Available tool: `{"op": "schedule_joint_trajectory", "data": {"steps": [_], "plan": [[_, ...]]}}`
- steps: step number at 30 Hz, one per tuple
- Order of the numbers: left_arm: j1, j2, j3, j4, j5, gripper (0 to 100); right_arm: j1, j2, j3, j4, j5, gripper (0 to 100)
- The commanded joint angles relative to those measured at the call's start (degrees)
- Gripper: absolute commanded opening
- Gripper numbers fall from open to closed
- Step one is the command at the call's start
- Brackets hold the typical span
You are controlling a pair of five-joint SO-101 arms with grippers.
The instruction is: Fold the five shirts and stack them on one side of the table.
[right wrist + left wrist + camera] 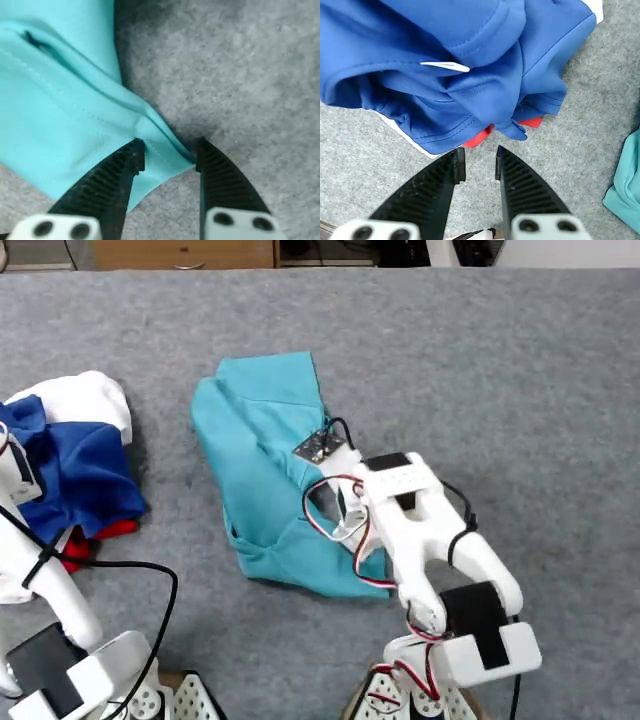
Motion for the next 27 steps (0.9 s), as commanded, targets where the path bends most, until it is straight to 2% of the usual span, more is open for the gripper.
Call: {"op": "schedule_joint_trajectory", "data": {"steps": [1,13,15,20,27], "plan": [[-0.5,-0.8,-0.6,0.2,-0.4,11,2.3,0.7,-1.2,0.5,0.0,18.2],[-0.1,-0.7,-0.3,-2.0,-0.4,11,2.7,0.4,0.4,2.3,0.2,0.0],[-0.1,-0.7,-0.7,-2.0,-0.4,11,2.8,0.2,0.3,2.8,0.5,0.2],[-0.1,-0.7,-0.7,-2.0,-0.4,11,3.2,-4.5,-5.8,11.1,5.0,0.2],[0.0,-0.3,-0.2,-2.0,-0.4,11,9.7,-21.5,-21.0,24.4,11.5,0.2]]}}
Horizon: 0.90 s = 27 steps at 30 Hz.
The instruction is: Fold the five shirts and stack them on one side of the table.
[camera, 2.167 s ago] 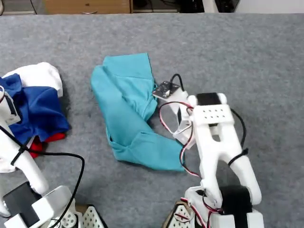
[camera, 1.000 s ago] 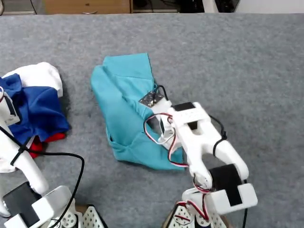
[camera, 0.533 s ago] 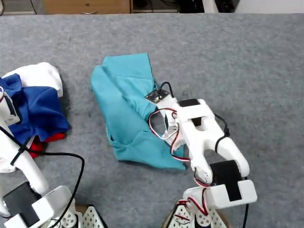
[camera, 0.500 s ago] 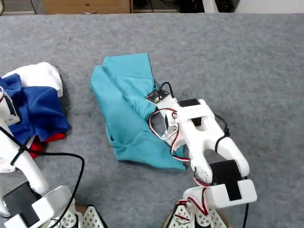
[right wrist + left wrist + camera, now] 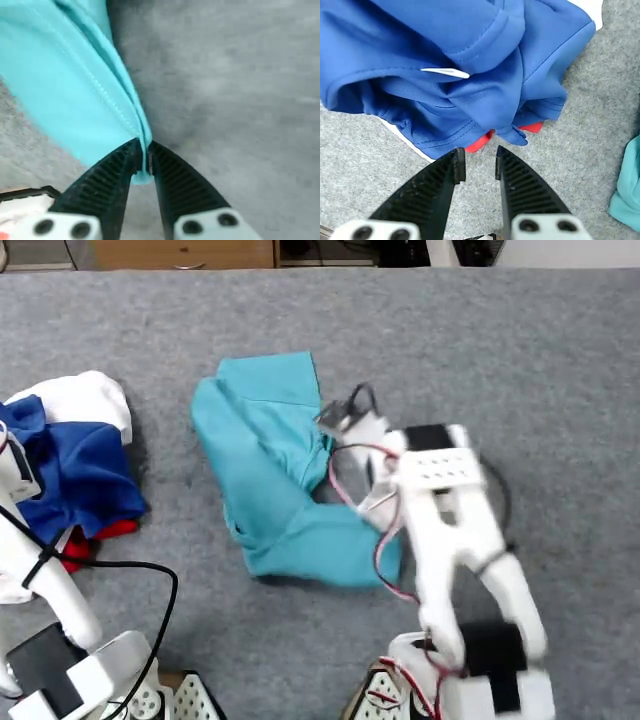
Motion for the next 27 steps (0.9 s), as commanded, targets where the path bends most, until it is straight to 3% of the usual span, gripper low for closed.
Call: {"op": "schedule_joint_trajectory", "data": {"steps": [1,6,18,22,27], "plan": [[0.1,-0.2,-0.3,-0.7,-0.3,11,4.1,-9.2,-9.6,6.1,4.0,0.2],[0.3,-0.2,-0.2,-0.7,-0.3,11,8.2,-15.0,-19.2,11.2,8.1,0.2],[8.9,-0.3,0.4,-0.2,-0.1,11,23.3,-20.3,-42.2,11.3,13.1,0.2],[12.7,-0.5,4.0,-0.2,-0.1,11,28.9,-20.3,-49.5,11.3,14.4,0.2],[21.0,-0.4,8.7,-0.3,-0.1,11,30.5,-20.0,-53.4,11.3,14.5,0.2]]}}
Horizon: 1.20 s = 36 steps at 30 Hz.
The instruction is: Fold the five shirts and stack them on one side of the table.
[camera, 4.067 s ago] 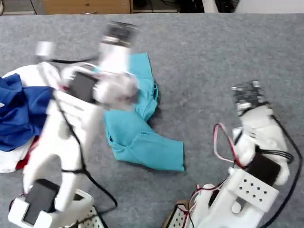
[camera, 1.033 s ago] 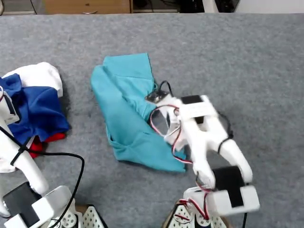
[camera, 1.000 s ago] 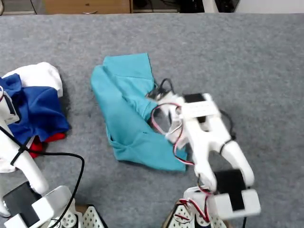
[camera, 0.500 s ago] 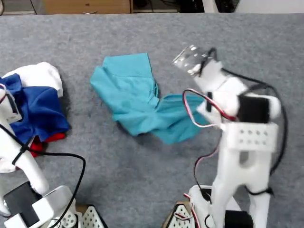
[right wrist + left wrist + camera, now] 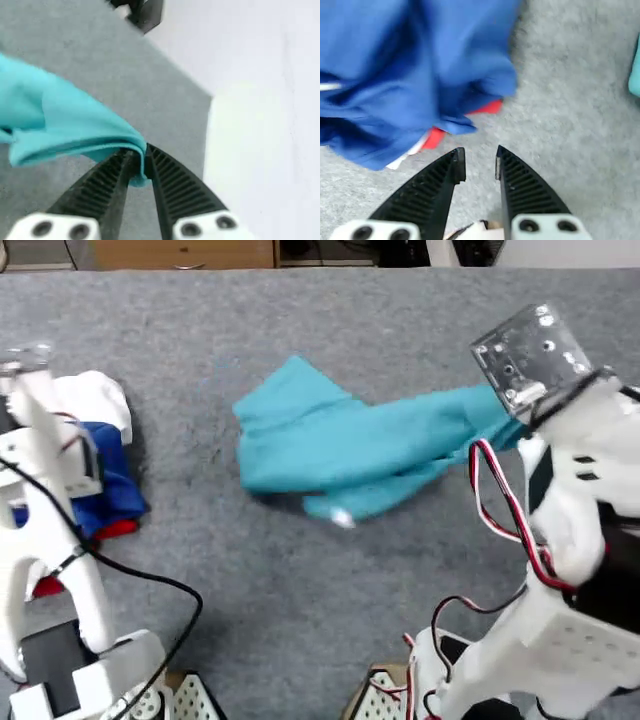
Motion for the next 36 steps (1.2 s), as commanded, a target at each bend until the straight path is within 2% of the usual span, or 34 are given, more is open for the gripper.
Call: {"op": "schedule_joint_trajectory", "data": {"steps": [1,7,14,20,25,29,36], "plan": [[7.3,-0.3,1.8,-0.4,-0.1,11,1.4,-0.7,-2.9,-0.2,0.7,0.2],[23.2,0.0,3.3,-0.9,-0.1,11,2.2,-0.7,6.5,-2.9,0.4,0.2],[36.9,7.3,6.4,-5.5,0.1,12,10.8,-0.7,24.2,-16.2,0.5,0.2],[45.0,16.9,4.0,-8.0,0.1,12,15.3,-0.7,34.4,-22.6,0.6,0.2],[50.9,24.1,-3.2,-8.5,0.4,13,15.5,-0.7,38.4,-23.1,0.5,0.2],[56.0,29.6,-9.8,-8.4,4.7,18,15.5,-0.9,41.2,-25.1,0.4,0.2],[63.0,36.7,-18.2,-8.4,5.5,19,15.5,-1.0,42.6,-25.5,0.3,0.2]]}}
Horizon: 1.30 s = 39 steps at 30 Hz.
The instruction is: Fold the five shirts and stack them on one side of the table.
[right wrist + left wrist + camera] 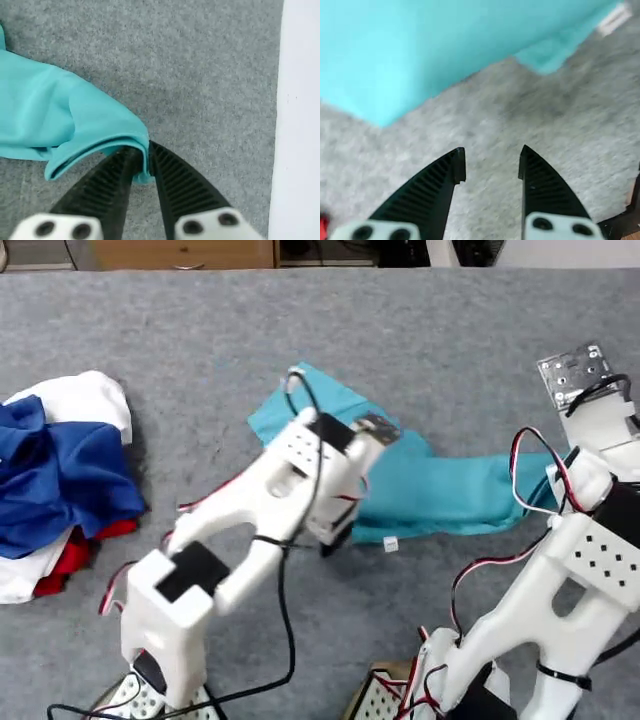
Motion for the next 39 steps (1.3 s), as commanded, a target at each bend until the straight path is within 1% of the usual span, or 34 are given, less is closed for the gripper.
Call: {"op": "schedule_joint_trajectory", "data": {"steps": [1,7,14,21,28,32,37,39], "plan": [[3.0,1.7,-5.4,0.0,0.6,19,0.8,-1.1,-0.1,-1.1,0.2,0.2],[5.5,6.3,-13.4,0.0,0.6,19,0.8,-1.1,-0.1,-1.0,0.2,0.2],[5.5,15.1,-22.3,-0.1,0.6,19,0.8,-1.1,-0.1,-1.0,0.2,0.2],[5.6,21.9,-31.1,0.1,2.2,19,0.7,-1.1,-0.1,-1.1,0.4,0.2],[7.1,25.9,-31.9,0.4,2.2,19,0.4,-1.1,-0.1,-1.1,0.4,0.2],[8.8,27.1,-32.4,3.3,2.2,19,0.4,-1.1,-0.1,-1.1,0.5,0.2],[8.6,27.2,-31.9,3.3,2.2,18,0.7,-1.1,-0.4,-1.1,0.5,0.2],[8.3,27.2,-32.0,3.2,2.1,16,0.7,-1.1,-0.4,-1.1,0.5,0.2]]}}
